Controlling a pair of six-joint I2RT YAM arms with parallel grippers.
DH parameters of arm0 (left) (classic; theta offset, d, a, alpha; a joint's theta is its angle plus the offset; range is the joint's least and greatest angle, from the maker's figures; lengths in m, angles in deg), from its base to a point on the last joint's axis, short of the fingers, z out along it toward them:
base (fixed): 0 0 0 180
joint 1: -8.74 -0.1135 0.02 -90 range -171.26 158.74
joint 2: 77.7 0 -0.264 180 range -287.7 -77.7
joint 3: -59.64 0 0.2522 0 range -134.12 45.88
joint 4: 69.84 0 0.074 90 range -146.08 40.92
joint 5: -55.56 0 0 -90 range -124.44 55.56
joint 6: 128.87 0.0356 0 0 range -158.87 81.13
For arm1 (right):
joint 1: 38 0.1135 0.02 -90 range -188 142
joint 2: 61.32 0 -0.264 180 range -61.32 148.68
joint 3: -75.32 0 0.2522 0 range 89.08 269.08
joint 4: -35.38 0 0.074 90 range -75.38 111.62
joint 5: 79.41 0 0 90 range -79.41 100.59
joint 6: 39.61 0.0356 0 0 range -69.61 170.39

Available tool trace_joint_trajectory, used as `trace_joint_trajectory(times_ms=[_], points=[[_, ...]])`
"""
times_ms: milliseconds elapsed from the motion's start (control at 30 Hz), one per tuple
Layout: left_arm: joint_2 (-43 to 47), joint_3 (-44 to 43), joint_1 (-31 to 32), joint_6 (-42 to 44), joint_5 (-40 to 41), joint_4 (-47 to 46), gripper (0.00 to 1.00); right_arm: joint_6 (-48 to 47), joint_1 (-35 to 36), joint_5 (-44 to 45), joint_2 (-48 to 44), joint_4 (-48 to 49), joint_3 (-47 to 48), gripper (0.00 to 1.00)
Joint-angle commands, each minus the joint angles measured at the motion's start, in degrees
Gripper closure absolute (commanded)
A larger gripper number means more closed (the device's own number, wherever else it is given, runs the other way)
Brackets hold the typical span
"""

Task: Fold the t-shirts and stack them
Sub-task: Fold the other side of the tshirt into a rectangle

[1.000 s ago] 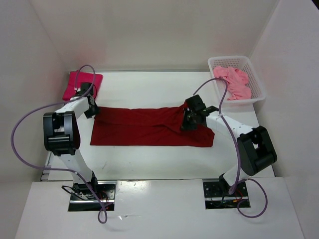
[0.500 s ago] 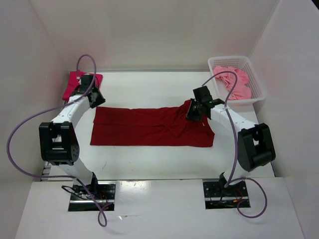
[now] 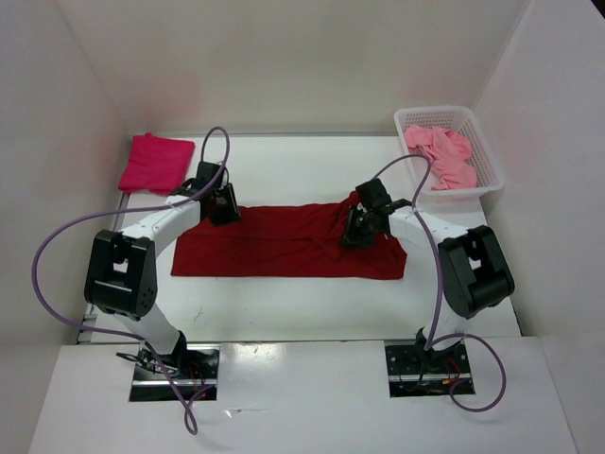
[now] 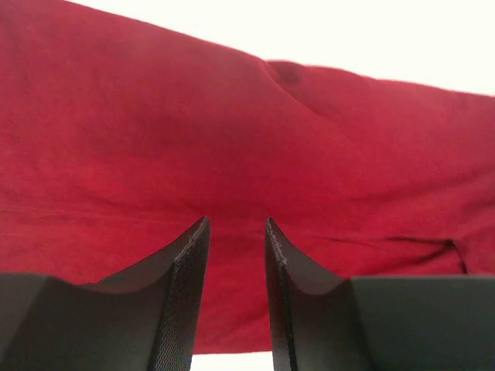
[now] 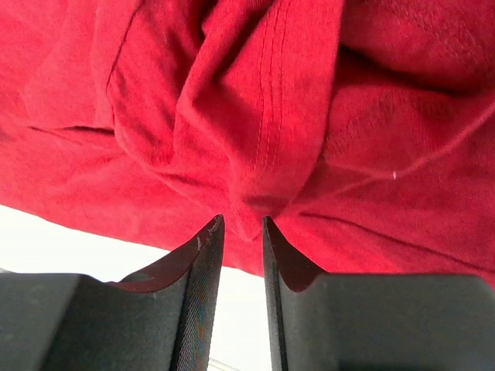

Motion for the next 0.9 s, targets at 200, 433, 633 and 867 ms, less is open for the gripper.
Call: trace_joint_trajectory(times_ms=[200, 433, 633, 867], points=[[4.60, 3.03, 1.65, -1.21, -2.97, -1.84, 0.58, 4.00, -0.03, 1.23, -1.90, 3.34, -1.20, 0.63], [4.61, 4.26, 1.65, -1.83, -4.03, -2.37, 0.58, 5.23, -0.03, 1.23, -0.77, 3.86, -3.49, 0.61], [5.13, 4.26, 1.65, -2.36, -4.03, -2.37, 0.58, 5.23, -0.03, -1.31, -0.86, 5.79, -2.88, 0.72], [5.13, 4.79, 2.18, -2.88, -4.03, -2.37, 0.58, 5.23, 0.59, -2.64, 0.37, 6.85, -1.03, 0.94]])
